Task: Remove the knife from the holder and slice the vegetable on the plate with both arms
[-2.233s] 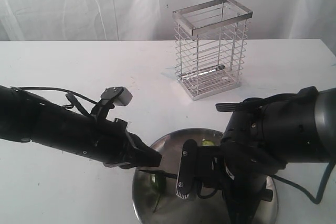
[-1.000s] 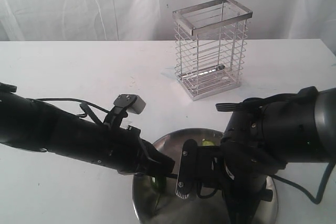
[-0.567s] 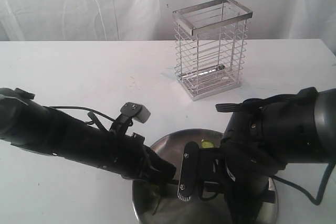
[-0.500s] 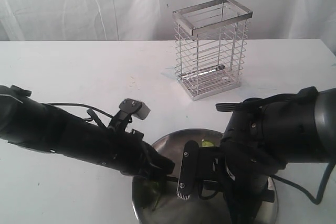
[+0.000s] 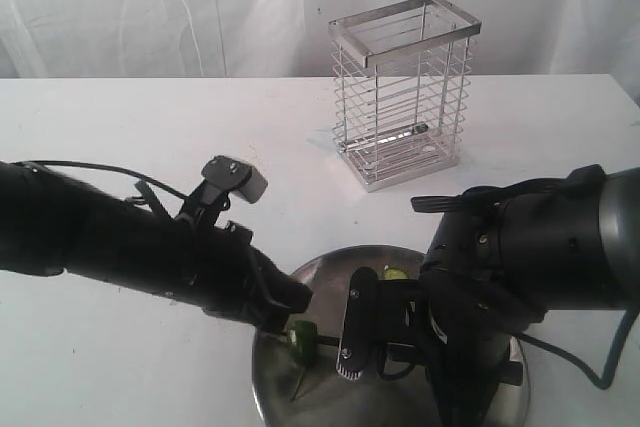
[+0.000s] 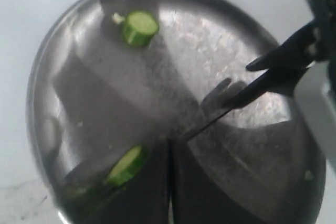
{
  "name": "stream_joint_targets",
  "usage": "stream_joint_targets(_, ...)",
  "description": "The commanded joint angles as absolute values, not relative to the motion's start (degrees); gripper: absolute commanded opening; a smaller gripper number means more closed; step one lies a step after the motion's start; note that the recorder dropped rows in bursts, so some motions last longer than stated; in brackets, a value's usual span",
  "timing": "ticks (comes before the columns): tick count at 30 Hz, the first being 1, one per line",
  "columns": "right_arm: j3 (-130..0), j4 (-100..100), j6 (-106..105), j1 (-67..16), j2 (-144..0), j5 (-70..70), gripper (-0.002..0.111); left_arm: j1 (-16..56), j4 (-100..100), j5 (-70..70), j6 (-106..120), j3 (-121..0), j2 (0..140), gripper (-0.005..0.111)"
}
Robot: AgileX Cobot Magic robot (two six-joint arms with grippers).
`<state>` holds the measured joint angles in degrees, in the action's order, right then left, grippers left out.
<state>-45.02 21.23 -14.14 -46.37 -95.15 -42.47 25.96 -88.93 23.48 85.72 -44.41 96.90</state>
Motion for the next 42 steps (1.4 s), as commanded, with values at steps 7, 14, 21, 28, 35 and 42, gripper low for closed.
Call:
stream_joint_targets(7,-45.3,21.33,-13.66,-46.22,-94.91,-42.22,0.0,25.82,-96.01,25.37,90.85,-41.35,97.66,0.0)
stream_joint_targets(14,-45.3,21.33,-13.66,-46.22,-94.91,-41.84,0.0,27.03,-99.95,31.09,96.0,-42.42,103.01,0.0)
stream_joint_targets(21,-45.3,21.21,-13.66,-46.22,-94.91,-41.93,0.0,29.31,-99.95,28.92,96.03,-45.71,105.38,0.0)
stream_joint_targets(28,-45.3,21.21,-13.66,-46.22,-94.91,-41.02,0.0,29.39,-99.95,30.19,95.77,-46.96,105.38,0.0)
stream_joint_targets(35,-45.3,21.21,-13.66,-46.22,-94.91,-40.9,0.0,32.77,-99.95,24.99,96.38,-47.32,108.36,0.0)
stream_joint_targets(42,-45.3,21.06,-13.47,-46.22,-94.91,-42.46,0.0,33.28,-99.95,23.76,97.63,-47.45,113.33,0.0)
